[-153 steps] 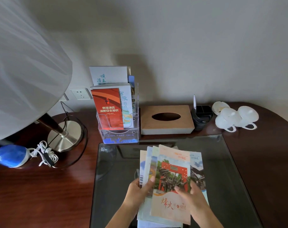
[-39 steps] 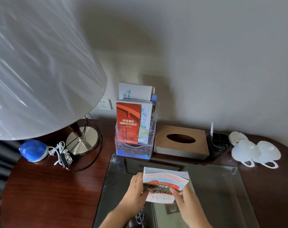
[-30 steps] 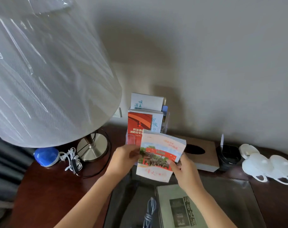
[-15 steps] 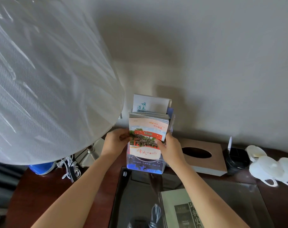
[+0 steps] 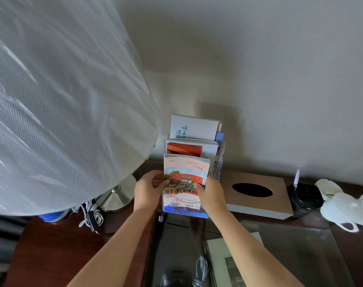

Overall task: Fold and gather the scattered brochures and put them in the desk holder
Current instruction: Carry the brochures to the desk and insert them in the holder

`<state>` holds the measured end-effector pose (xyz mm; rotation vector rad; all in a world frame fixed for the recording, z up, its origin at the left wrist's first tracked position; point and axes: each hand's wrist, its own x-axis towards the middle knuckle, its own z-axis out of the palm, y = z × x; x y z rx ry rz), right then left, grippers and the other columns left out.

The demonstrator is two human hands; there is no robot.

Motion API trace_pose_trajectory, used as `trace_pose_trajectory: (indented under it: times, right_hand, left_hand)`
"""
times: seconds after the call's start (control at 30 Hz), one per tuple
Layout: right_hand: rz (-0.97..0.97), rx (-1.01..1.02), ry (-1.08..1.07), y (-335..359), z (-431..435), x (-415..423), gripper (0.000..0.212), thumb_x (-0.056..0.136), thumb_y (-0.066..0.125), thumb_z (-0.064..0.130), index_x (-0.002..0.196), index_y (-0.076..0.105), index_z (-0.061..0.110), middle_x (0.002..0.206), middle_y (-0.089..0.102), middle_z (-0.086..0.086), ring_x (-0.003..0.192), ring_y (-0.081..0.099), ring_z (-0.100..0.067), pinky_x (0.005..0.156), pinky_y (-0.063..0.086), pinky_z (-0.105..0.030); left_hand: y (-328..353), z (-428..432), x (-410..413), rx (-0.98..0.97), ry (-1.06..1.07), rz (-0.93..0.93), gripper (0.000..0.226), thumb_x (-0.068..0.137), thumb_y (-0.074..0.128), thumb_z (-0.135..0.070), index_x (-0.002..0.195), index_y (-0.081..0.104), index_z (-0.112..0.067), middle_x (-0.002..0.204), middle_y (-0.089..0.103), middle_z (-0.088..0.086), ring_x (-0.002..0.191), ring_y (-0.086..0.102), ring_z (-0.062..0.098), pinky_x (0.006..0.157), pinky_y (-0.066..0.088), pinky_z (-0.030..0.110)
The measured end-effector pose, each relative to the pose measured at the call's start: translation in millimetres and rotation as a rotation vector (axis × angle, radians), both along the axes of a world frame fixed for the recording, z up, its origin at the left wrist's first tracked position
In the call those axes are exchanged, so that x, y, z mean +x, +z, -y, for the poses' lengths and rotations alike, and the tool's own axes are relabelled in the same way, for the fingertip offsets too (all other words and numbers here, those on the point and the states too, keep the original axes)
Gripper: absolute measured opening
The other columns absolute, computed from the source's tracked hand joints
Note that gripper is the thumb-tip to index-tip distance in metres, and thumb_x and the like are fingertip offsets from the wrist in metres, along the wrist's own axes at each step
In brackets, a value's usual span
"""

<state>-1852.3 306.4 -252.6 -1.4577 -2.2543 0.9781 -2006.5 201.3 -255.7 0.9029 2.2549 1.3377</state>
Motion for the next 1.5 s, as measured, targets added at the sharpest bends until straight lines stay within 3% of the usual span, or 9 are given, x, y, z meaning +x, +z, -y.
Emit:
trace_pose_trajectory:
  times: [0.2,0.53,0.73,0.97,1.1,1.27,1.33,1.4,1.5]
  right_hand:
    - [-0.051,0.056,-0.164,-3.0,18.7,-9.2,0.035,0.091,0.060,0.026,0.121,0.051,0.012,0.121,0.066,-0.002,0.105,0.067,-0.018,0.081,0.056,-0.028]
    - [-0.497,0.059,-0.495,-14.1,59.2,-12.2,0.040,0.086,0.065,0.009,0.122,0.048,0.013,0.127,0.047,-0.003,0.110,0.057,-0.012,0.086,0.053,-0.024]
    - [-0.191,0.040,-0.401,-9.5,50.3,-13.5,0.026,0.089,0.060,0.015,0.111,0.051,0.009,0.114,0.058,-0.006,0.107,0.059,-0.019,0.078,0.050,-0.023]
    - [0.243,0.136,-0.333,-1.7,43.8,-10.1,0.036,0.089,0.055,0.037,0.118,0.055,0.015,0.115,0.065,-0.001,0.112,0.055,-0.021,0.104,0.040,-0.037]
    - [0.224,0.077,-0.325,-1.8,42.3,-11.4,0.031,0.090,0.055,0.036,0.113,0.057,0.017,0.107,0.070,0.001,0.109,0.061,-0.019,0.117,0.021,-0.045]
    - [0.250,0.037,-0.282,1.9,35.8,-6.9,0.025,0.090,0.055,0.036,0.106,0.059,0.017,0.102,0.071,0.001,0.105,0.064,-0.019,0.117,0.018,-0.047]
    - [0.217,-0.004,-0.242,2.0,38.0,-3.2,0.027,0.091,0.056,0.036,0.108,0.059,0.016,0.106,0.071,0.000,0.105,0.064,-0.020,0.112,0.034,-0.046]
    - [0.085,-0.012,-0.255,2.9,40.8,2.0,0.027,0.090,0.058,0.030,0.112,0.058,0.014,0.110,0.069,-0.003,0.101,0.065,-0.019,0.080,0.056,-0.034]
    - [-0.040,0.008,-0.304,12.9,45.3,15.4,0.031,0.090,0.061,0.023,0.119,0.057,0.015,0.113,0.067,-0.002,0.101,0.063,-0.016,0.056,0.042,-0.013]
  left_hand:
    - [-3.9,-5.6,12.7,0.003,0.168,0.090,0.012,0.076,0.078,-0.019,0.082,0.067,-0.022,0.072,0.068,-0.016,0.070,0.065,-0.004,0.063,0.054,0.020]
    - [-1.8,-7.0,17.4,-0.036,0.237,0.116,0.012,0.076,0.078,-0.020,0.076,0.066,-0.023,0.066,0.064,-0.018,0.064,0.061,-0.003,0.053,0.040,0.013]
    - [-4.0,-7.9,17.8,-0.061,0.233,0.071,0.014,0.077,0.077,-0.024,0.075,0.063,-0.026,0.066,0.063,-0.017,0.064,0.062,-0.002,0.052,0.040,0.015]
    - [-4.7,-7.3,17.6,-0.076,0.193,-0.007,0.013,0.077,0.076,-0.023,0.077,0.064,-0.023,0.069,0.065,-0.014,0.067,0.063,0.002,0.053,0.041,0.018]
    - [-4.9,-8.1,16.4,-0.076,0.195,-0.005,0.014,0.076,0.077,-0.022,0.076,0.063,-0.025,0.065,0.062,-0.018,0.064,0.060,-0.002,0.052,0.039,0.016]
    - [-5.7,-8.9,13.9,-0.076,0.214,0.020,0.015,0.076,0.078,-0.027,0.076,0.063,-0.025,0.065,0.061,-0.019,0.065,0.061,-0.001,0.050,0.039,0.016]
    - [-5.3,-7.3,12.6,-0.141,0.207,-0.002,0.018,0.076,0.075,-0.037,0.076,0.061,-0.027,0.067,0.061,-0.018,0.065,0.060,0.001,0.049,0.039,0.020]
    - [-3.0,-2.3,10.2,-0.194,0.176,-0.034,0.021,0.076,0.074,-0.044,0.080,0.060,-0.028,0.071,0.063,-0.016,0.066,0.060,0.003,0.051,0.041,0.022]
    - [1.6,10.8,8.2,-0.188,0.152,-0.033,0.016,0.080,0.071,-0.038,0.088,0.060,-0.028,0.081,0.064,-0.014,0.075,0.061,0.007,0.056,0.044,0.023]
